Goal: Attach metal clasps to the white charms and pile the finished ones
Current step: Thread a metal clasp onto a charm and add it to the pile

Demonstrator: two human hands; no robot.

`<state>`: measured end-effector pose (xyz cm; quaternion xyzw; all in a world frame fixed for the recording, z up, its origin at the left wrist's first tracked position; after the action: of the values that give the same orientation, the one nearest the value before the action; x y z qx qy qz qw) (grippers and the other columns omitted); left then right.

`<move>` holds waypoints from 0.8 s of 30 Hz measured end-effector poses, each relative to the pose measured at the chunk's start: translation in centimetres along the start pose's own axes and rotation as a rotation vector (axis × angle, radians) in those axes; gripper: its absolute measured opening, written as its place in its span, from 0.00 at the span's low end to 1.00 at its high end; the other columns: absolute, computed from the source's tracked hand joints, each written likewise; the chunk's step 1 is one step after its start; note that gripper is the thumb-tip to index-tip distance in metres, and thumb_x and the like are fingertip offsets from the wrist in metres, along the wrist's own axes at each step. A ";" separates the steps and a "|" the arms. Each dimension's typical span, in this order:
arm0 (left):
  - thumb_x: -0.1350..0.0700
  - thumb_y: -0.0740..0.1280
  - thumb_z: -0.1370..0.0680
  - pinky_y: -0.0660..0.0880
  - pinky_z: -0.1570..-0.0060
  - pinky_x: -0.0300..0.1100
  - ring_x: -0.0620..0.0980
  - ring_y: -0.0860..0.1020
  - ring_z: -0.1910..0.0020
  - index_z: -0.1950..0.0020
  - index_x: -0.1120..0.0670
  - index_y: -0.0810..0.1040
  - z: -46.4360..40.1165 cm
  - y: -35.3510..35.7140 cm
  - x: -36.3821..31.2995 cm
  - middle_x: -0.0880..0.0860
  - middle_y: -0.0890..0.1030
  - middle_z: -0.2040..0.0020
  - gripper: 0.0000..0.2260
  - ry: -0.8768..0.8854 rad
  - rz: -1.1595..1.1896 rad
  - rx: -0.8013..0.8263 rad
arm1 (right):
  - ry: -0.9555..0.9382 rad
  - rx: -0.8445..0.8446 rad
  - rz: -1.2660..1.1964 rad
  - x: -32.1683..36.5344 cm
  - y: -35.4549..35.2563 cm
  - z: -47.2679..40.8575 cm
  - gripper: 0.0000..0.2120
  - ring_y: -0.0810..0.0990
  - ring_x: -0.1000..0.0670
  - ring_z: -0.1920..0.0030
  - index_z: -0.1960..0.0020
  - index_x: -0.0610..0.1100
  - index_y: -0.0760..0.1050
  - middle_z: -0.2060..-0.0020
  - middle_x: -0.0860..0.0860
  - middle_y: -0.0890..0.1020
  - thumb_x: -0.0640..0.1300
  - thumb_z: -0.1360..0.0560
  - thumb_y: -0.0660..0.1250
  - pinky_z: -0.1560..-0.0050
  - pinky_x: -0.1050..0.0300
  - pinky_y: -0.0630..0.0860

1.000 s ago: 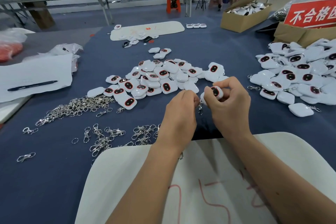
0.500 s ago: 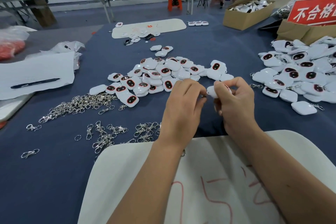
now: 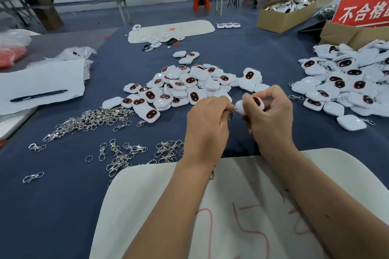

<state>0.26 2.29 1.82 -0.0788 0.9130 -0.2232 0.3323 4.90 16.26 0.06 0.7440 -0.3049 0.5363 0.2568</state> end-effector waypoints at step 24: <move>0.67 0.72 0.23 0.79 0.62 0.36 0.47 0.85 0.63 0.55 0.56 0.82 0.2 0.6 1.8 0.50 0.85 0.63 0.07 -0.671 0.652 -0.084 | 0.160 0.223 -0.267 -1.0 0.7 -0.8 0.01 0.73 0.50 0.76 0.49 0.46 0.80 0.68 0.46 0.82 0.42 0.19 0.70 0.76 0.63 0.67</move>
<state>-1.00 2.24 0.42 0.1311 0.7403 -0.0320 0.6586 3.66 16.56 -0.63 0.7566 -0.1205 0.5855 0.2652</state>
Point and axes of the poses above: each hand's wrist, its own z-axis away from the middle knuckle, its own y-axis out of the palm, x = y × z, the point moved 3 cm from there along -z, towards the middle knuckle
